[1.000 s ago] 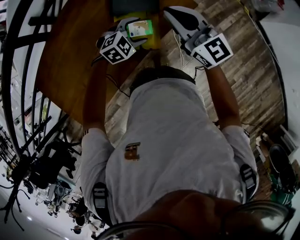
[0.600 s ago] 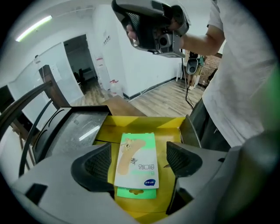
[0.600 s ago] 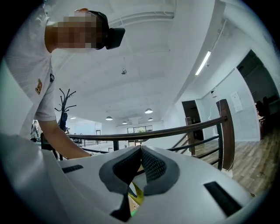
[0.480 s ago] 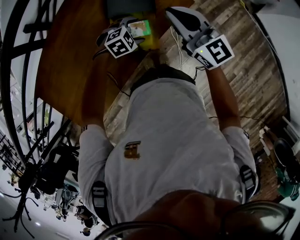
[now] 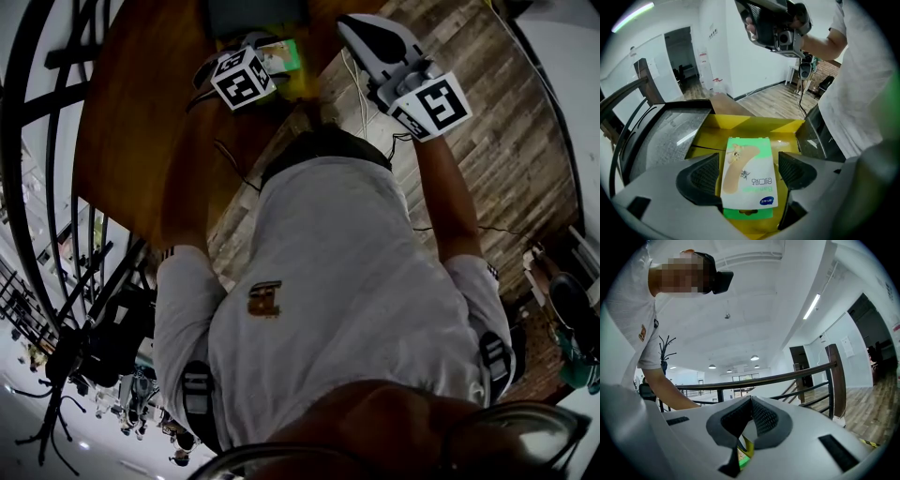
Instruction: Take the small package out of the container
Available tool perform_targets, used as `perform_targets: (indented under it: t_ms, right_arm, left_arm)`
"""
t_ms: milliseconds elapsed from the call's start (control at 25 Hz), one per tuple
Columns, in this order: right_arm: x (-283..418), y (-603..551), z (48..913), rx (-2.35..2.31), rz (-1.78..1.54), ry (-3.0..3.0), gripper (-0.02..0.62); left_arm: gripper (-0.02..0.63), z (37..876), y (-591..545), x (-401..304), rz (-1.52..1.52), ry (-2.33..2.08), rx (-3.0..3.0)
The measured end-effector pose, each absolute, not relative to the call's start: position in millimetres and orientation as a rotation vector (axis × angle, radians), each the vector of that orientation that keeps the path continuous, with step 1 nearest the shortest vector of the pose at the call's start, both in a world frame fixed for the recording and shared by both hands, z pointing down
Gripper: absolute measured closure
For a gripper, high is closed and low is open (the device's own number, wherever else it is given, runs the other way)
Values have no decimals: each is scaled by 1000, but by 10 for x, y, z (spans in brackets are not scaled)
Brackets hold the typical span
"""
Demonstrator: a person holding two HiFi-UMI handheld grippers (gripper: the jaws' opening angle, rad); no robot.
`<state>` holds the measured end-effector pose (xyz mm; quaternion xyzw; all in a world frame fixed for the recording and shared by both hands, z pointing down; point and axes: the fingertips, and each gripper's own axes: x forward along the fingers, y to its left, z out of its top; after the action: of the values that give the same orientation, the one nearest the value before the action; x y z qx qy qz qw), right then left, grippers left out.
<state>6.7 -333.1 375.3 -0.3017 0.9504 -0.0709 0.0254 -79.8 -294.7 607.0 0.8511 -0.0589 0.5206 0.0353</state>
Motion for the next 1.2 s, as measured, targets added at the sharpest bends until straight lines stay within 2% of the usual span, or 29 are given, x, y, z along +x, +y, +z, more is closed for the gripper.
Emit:
perform_targets:
  t_ms: [1200]
  right_arm:
    - [122, -3242, 3795, -969, -241, 2939, 563]
  left_arm:
    - [222, 6021, -2903, -790, 1540, -177, 2629]
